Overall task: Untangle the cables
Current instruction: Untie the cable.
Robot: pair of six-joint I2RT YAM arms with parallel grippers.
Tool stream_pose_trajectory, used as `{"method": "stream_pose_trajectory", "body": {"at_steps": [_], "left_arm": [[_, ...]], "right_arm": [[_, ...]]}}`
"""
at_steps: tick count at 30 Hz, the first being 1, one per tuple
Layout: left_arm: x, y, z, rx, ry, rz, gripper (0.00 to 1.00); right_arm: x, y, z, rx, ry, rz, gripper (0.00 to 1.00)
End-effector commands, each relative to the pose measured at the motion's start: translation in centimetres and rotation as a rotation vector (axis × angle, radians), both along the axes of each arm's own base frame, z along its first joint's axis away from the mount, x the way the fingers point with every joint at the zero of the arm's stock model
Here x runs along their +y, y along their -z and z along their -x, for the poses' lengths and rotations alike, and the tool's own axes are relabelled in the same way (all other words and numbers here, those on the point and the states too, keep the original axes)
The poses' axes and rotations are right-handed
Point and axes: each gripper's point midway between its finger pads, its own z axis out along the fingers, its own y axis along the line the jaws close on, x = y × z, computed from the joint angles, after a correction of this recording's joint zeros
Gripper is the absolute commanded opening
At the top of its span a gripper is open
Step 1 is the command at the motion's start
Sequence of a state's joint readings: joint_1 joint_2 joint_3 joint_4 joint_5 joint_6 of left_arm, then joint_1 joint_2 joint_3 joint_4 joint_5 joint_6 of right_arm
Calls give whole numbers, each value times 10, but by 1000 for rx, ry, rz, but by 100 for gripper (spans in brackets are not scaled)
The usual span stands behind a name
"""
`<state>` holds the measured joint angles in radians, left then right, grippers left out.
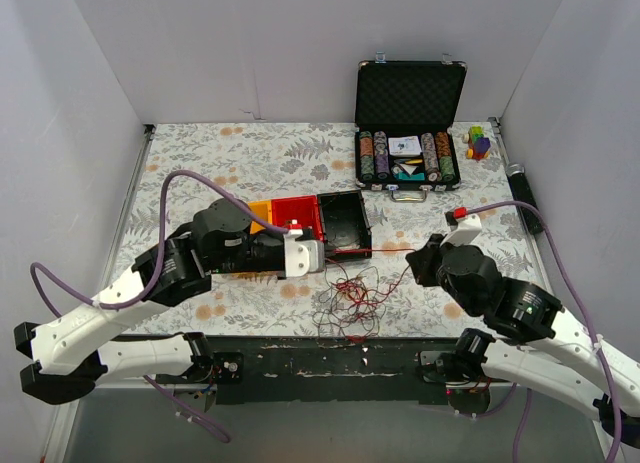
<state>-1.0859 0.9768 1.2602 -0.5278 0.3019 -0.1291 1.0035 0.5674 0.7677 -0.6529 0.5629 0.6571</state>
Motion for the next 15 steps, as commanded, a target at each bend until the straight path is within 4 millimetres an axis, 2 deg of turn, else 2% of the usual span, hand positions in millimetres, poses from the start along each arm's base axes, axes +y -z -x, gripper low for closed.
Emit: {"method": "stream_pose_trajectory", "body": {"at_steps": [1,4,8,12,15], "left_arm": [[34,31,25,-8,116,-239,0],[52,59,34,43,140,-376,0],[72,84,34,29,130,-472,0],[88,97,38,24,132,-528,0],[95,99,44,38,148,-546,0]], "right_arm": [[-51,-8,-13,-11,289,61,6],[-67,-18,-16,-36,376,61,3],[-85,-27,-17,-51,468,79,2],[-94,-32,-18,-63,518,106,4],[-96,-29,-19,-75,532,114,6]]}}
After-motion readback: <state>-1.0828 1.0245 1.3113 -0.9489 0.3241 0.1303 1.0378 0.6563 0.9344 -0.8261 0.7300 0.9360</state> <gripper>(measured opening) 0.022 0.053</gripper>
